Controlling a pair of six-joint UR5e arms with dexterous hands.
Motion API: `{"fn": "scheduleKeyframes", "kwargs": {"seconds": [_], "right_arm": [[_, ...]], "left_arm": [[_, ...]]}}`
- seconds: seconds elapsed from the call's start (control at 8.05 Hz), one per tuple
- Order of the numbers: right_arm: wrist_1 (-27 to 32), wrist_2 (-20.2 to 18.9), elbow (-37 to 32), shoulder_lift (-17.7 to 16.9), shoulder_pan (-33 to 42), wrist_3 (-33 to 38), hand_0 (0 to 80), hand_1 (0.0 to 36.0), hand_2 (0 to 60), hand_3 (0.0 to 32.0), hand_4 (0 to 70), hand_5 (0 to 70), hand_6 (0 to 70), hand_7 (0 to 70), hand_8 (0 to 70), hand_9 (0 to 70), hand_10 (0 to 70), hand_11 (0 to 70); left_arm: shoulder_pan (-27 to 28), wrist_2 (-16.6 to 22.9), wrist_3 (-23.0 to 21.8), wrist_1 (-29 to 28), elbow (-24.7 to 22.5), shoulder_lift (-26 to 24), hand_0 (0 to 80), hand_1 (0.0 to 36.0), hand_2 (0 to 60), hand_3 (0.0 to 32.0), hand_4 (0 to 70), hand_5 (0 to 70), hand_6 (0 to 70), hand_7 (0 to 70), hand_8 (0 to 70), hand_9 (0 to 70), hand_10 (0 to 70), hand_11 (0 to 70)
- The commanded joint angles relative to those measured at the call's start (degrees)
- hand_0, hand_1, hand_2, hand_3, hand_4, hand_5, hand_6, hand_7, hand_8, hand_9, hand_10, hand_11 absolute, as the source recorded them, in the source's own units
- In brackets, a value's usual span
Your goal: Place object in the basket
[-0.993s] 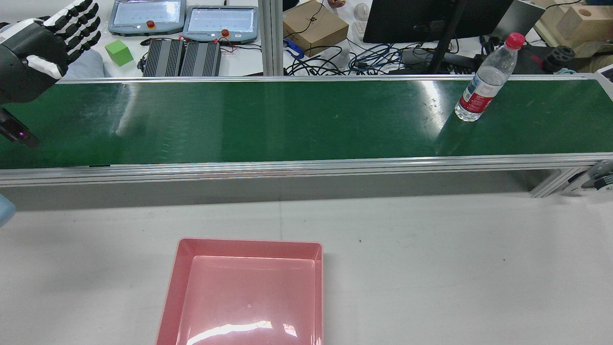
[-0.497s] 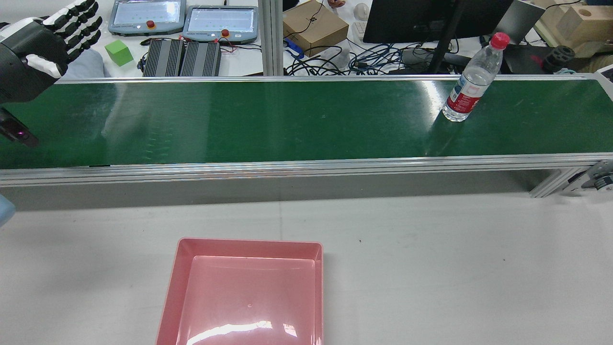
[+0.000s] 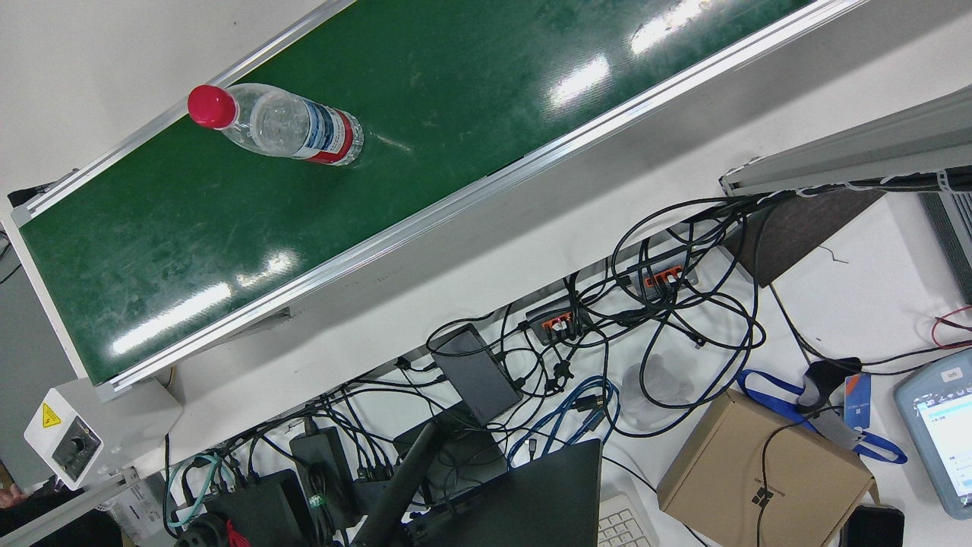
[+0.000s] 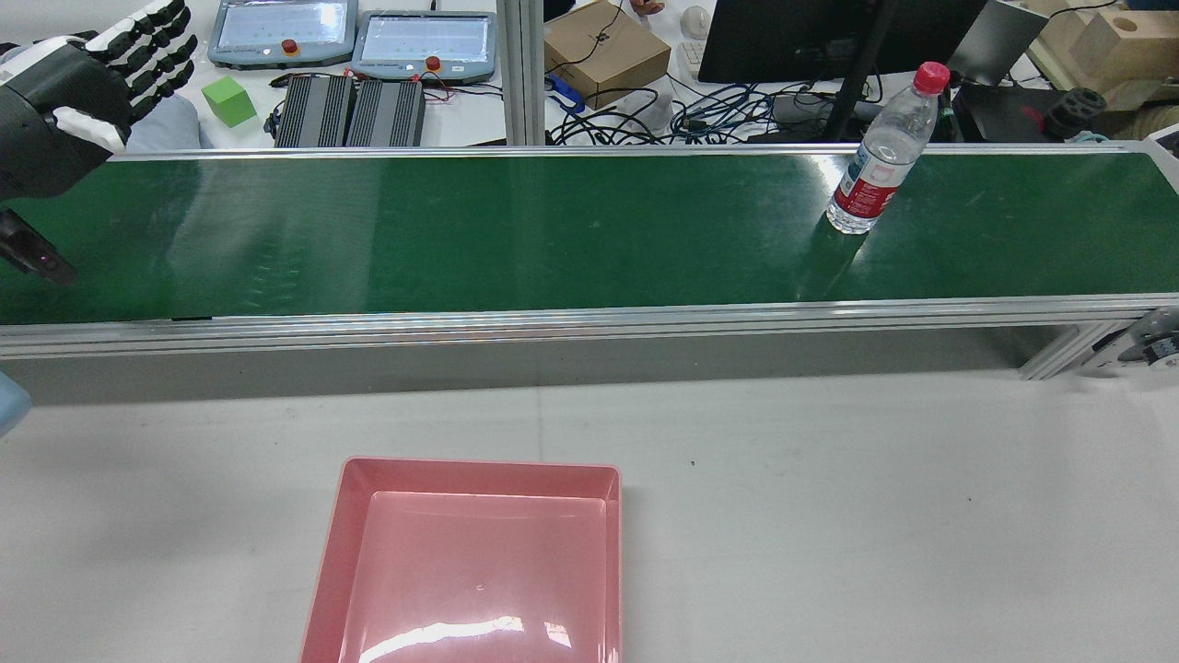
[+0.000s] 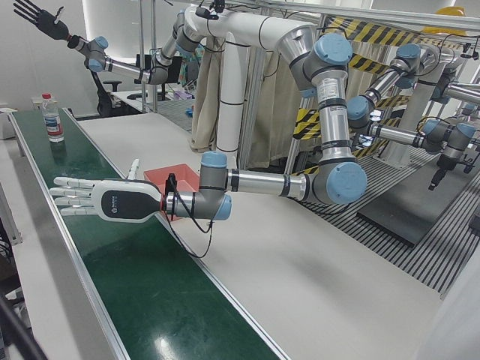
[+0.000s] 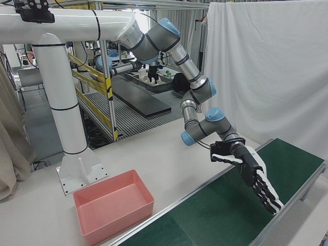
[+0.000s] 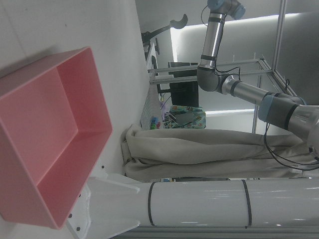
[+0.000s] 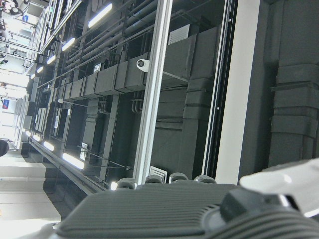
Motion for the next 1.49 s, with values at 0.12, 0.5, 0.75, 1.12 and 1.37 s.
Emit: {"fn": "scheduleKeyframes", "kwargs": {"seconds": [0.12, 0.5, 0.75, 1.12, 1.37], "right_arm": [[-0.1, 0.0, 0.0, 0.0, 0.0, 0.0, 0.0, 0.0, 0.0, 0.0, 0.0, 0.0, 0.0, 0.0, 0.0, 0.0, 0.0, 0.0], [0.0, 0.0, 0.0, 0.0, 0.0, 0.0, 0.0, 0.0, 0.0, 0.0, 0.0, 0.0, 0.0, 0.0, 0.0, 0.0, 0.0, 0.0], [-0.1, 0.0, 0.0, 0.0, 0.0, 0.0, 0.0, 0.0, 0.0, 0.0, 0.0, 0.0, 0.0, 0.0, 0.0, 0.0, 0.0, 0.0], [-0.1, 0.0, 0.0, 0.0, 0.0, 0.0, 0.0, 0.0, 0.0, 0.0, 0.0, 0.0, 0.0, 0.0, 0.0, 0.0, 0.0, 0.0], [0.0, 0.0, 0.0, 0.0, 0.0, 0.0, 0.0, 0.0, 0.0, 0.0, 0.0, 0.0, 0.0, 0.0, 0.0, 0.0, 0.0, 0.0]], "left_arm": [[0.0, 0.0, 0.3, 0.4, 0.0, 0.0, 52.0, 3.2, 0.0, 2.6, 2.6, 4.6, 0.0, 0.0, 2.3, 2.0, 0.0, 1.1], [-0.1, 0.0, 0.3, 0.4, -0.1, -0.1, 51.6, 2.9, 0.0, 4.0, 0.0, 3.9, 0.0, 0.0, 0.5, 1.0, 0.0, 0.2], [0.0, 0.0, 0.3, 0.4, 0.0, 0.0, 51.7, 3.1, 0.0, 3.8, 0.0, 4.1, 0.0, 0.0, 0.5, 1.1, 0.0, 0.5], [0.0, 0.0, 1.0, 0.4, 0.0, -0.1, 51.7, 3.0, 0.0, 4.2, 0.0, 4.2, 0.0, 0.0, 0.2, 0.8, 0.0, 0.5], [0.0, 0.0, 1.3, 0.7, 0.0, -0.1, 51.4, 3.4, 0.0, 4.0, 0.0, 4.7, 0.0, 0.0, 0.0, 0.0, 0.0, 1.0]]}}
